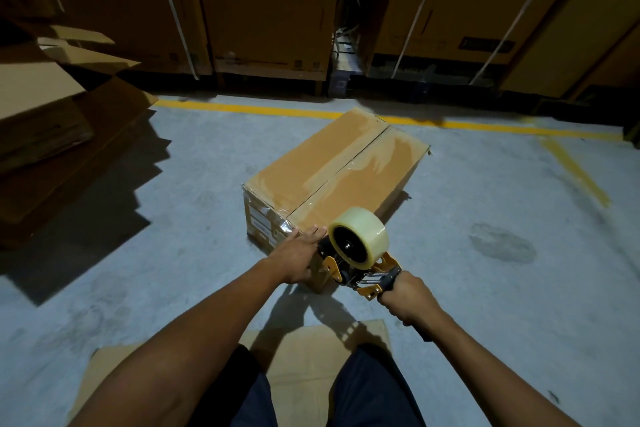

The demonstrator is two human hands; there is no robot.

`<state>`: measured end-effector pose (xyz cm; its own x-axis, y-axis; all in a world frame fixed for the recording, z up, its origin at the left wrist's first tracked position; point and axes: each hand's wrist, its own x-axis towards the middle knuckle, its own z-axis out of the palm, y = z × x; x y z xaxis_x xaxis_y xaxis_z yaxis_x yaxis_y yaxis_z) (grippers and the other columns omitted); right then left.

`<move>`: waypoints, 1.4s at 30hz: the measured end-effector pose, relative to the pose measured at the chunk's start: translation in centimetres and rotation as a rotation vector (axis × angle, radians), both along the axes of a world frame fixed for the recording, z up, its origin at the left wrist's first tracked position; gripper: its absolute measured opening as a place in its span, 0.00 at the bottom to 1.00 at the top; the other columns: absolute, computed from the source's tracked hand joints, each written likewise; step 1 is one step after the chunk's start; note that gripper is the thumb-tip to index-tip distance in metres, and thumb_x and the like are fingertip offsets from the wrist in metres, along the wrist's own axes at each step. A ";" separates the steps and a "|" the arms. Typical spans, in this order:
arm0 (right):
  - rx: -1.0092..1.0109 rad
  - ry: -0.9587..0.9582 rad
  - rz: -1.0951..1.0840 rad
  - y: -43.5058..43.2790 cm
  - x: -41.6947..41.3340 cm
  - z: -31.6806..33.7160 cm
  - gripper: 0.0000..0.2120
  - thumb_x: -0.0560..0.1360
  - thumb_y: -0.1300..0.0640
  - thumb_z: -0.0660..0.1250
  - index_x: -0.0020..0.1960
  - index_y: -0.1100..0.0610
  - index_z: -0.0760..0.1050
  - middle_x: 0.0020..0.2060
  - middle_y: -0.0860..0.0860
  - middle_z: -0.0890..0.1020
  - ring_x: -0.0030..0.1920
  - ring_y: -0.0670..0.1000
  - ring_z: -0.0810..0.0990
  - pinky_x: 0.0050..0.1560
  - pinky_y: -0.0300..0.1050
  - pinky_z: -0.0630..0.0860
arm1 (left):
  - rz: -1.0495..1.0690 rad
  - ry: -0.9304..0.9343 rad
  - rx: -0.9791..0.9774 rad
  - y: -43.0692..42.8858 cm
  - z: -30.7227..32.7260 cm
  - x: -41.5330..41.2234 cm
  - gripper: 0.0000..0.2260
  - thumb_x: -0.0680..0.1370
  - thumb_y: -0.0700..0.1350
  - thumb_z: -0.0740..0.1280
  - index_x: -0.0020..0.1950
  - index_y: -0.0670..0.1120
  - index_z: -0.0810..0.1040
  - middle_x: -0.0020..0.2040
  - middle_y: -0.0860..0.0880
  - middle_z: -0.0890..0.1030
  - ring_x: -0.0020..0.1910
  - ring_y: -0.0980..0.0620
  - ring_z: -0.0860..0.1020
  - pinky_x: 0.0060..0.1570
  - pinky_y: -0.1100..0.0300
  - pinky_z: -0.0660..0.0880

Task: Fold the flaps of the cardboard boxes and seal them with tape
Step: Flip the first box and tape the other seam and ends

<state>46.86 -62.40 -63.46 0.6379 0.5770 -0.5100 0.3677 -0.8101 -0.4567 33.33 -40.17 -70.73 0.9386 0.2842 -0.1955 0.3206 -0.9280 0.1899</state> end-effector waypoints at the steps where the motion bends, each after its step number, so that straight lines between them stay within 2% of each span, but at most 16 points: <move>1: -0.003 0.003 -0.005 -0.3 0.0 0.0 0.03 0.67 0.59 0.63 0.40 0.57 0.72 0.32 0.54 0.77 0.28 0.54 0.72 0.27 0.43 0.70 | 0.005 0.006 0.004 0.0 0.0 0.0 0.29 0.77 0.51 0.68 0.76 0.46 0.66 0.82 0.51 0.49 0.80 0.51 0.45 0.72 0.49 0.34; 4: 0.013 0.052 -0.046 -0.2 -0.2 0.1 0.01 0.66 0.60 0.62 0.37 0.58 0.70 0.29 0.54 0.75 0.27 0.53 0.70 0.26 0.42 0.68 | 0.033 0.034 -0.023 -0.2 0.4 0.0 0.30 0.77 0.47 0.67 0.78 0.44 0.63 0.82 0.49 0.46 0.80 0.50 0.44 0.72 0.49 0.35; 8: 0.027 0.351 -0.189 0.8 -0.4 1.5 0.11 0.69 0.64 0.64 0.31 0.57 0.66 0.24 0.54 0.68 0.23 0.52 0.63 0.28 0.41 0.62 | 0.034 0.072 -0.061 -1.0 2.0 -0.3 0.36 0.77 0.39 0.64 0.81 0.43 0.51 0.82 0.46 0.43 0.80 0.47 0.42 0.76 0.44 0.39; 10: -0.056 0.424 -0.203 0.6 -0.6 1.3 0.12 0.72 0.65 0.64 0.31 0.58 0.66 0.24 0.54 0.67 0.23 0.52 0.62 0.27 0.41 0.62 | 0.040 0.078 -0.098 -1.1 2.6 -0.2 0.37 0.77 0.36 0.62 0.82 0.44 0.47 0.82 0.46 0.43 0.80 0.46 0.42 0.76 0.44 0.40; 13: -0.094 0.529 -0.253 -0.2 -0.3 0.2 0.08 0.72 0.67 0.63 0.36 0.60 0.68 0.25 0.56 0.67 0.22 0.52 0.63 0.26 0.40 0.62 | 0.061 0.054 -0.143 -1.2 2.8 -0.1 0.36 0.77 0.35 0.61 0.82 0.45 0.46 0.82 0.46 0.44 0.81 0.47 0.43 0.76 0.44 0.40; 16: -0.076 0.625 -0.353 -1.0 0.6 -0.2 0.10 0.76 0.66 0.61 0.37 0.59 0.68 0.24 0.54 0.68 0.22 0.50 0.62 0.25 0.39 0.61 | 0.108 0.045 -0.156 -1.4 2.6 0.1 0.29 0.81 0.41 0.58 0.81 0.45 0.53 0.82 0.48 0.49 0.81 0.48 0.47 0.76 0.43 0.42; 18: -0.023 0.679 -0.391 -1.3 1.3 -0.3 0.12 0.76 0.65 0.60 0.34 0.58 0.67 0.24 0.53 0.68 0.22 0.50 0.63 0.25 0.39 0.63 | 0.150 0.037 -0.101 -1.3 3.0 1.2 0.21 0.81 0.45 0.56 0.75 0.44 0.68 0.80 0.48 0.59 0.78 0.48 0.59 0.76 0.41 0.48; 20: 0.038 0.728 -0.416 -1.6 2.1 -0.5 0.16 0.76 0.65 0.62 0.31 0.58 0.67 0.24 0.53 0.69 0.22 0.49 0.64 0.25 0.39 0.65 | 0.190 0.026 0.004 -1.4 3.7 2.8 0.15 0.80 0.47 0.55 0.57 0.44 0.79 0.70 0.44 0.75 0.64 0.46 0.75 0.73 0.42 0.58; 22: 0.091 0.785 -0.467 -1.9 2.9 -1.0 0.17 0.76 0.64 0.63 0.29 0.58 0.68 0.25 0.52 0.69 0.23 0.49 0.65 0.25 0.40 0.67 | 0.218 0.024 0.100 -1.7 4.5 4.4 0.12 0.80 0.48 0.56 0.49 0.46 0.78 0.53 0.44 0.83 0.48 0.46 0.77 0.67 0.47 0.65; 24: 0.144 0.850 -0.541 -1.9 3.8 -1.6 0.17 0.76 0.63 0.64 0.29 0.58 0.69 0.25 0.52 0.70 0.23 0.49 0.66 0.25 0.40 0.68 | 0.227 -0.008 0.152 -2.0 4.9 6.1 0.12 0.80 0.48 0.58 0.49 0.45 0.79 0.49 0.44 0.82 0.47 0.45 0.76 0.59 0.49 0.69; 28: 0.265 0.962 -0.690 -1.4 6.1 -3.2 0.16 0.78 0.60 0.64 0.32 0.59 0.72 0.26 0.53 0.73 0.22 0.50 0.70 0.24 0.40 0.71 | 0.150 -0.117 0.037 -1.6 3.7 9.6 0.13 0.80 0.46 0.58 0.58 0.44 0.78 0.55 0.42 0.75 0.56 0.43 0.73 0.51 0.50 0.72; 31: 0.380 1.010 -0.875 -0.6 8.1 -5.2 0.13 0.76 0.59 0.60 0.34 0.60 0.71 0.28 0.54 0.75 0.24 0.51 0.75 0.26 0.38 0.72 | 0.005 -0.156 -0.030 -0.9 2.8 12.8 0.15 0.82 0.47 0.60 0.65 0.43 0.74 0.64 0.41 0.73 0.63 0.42 0.71 0.60 0.50 0.71; 33: 0.441 0.972 -0.981 0.2 9.7 -7.0 0.11 0.74 0.59 0.58 0.34 0.61 0.70 0.27 0.54 0.73 0.25 0.52 0.76 0.26 0.38 0.71 | -0.047 -0.129 -0.044 -0.5 2.5 15.1 0.21 0.82 0.48 0.60 0.74 0.43 0.68 0.72 0.39 0.68 0.70 0.42 0.67 0.70 0.49 0.65; 35: 0.469 0.947 -1.049 0.9 11.5 -8.7 0.10 0.73 0.59 0.58 0.34 0.60 0.69 0.27 0.54 0.70 0.28 0.53 0.75 0.26 0.38 0.69 | -0.045 -0.073 -0.050 0.2 2.0 17.6 0.26 0.84 0.51 0.58 0.79 0.44 0.59 0.79 0.41 0.59 0.78 0.42 0.58 0.76 0.46 0.56; 38: 0.474 0.953 -1.114 1.4 14.8 -11.3 0.09 0.73 0.58 0.57 0.35 0.59 0.68 0.29 0.54 0.69 0.30 0.54 0.73 0.28 0.39 0.70 | -0.037 -0.029 -0.048 1.6 1.4 20.8 0.28 0.84 0.54 0.55 0.82 0.47 0.51 0.82 0.45 0.49 0.80 0.46 0.48 0.78 0.46 0.45; 42: 0.489 1.020 -1.171 2.4 18.8 -15.4 0.11 0.75 0.56 0.59 0.36 0.60 0.69 0.29 0.54 0.70 0.34 0.55 0.73 0.31 0.44 0.73 | -0.040 -0.061 -0.018 2.3 0.1 22.8 0.29 0.84 0.56 0.52 0.82 0.47 0.48 0.82 0.47 0.46 0.80 0.48 0.44 0.76 0.48 0.40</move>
<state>65.65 -60.03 -78.89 0.3509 0.2709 -0.8964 -0.9101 -0.1264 -0.3945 56.17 -37.83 -70.60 0.9596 0.2430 -0.1420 0.2703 -0.9362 0.2245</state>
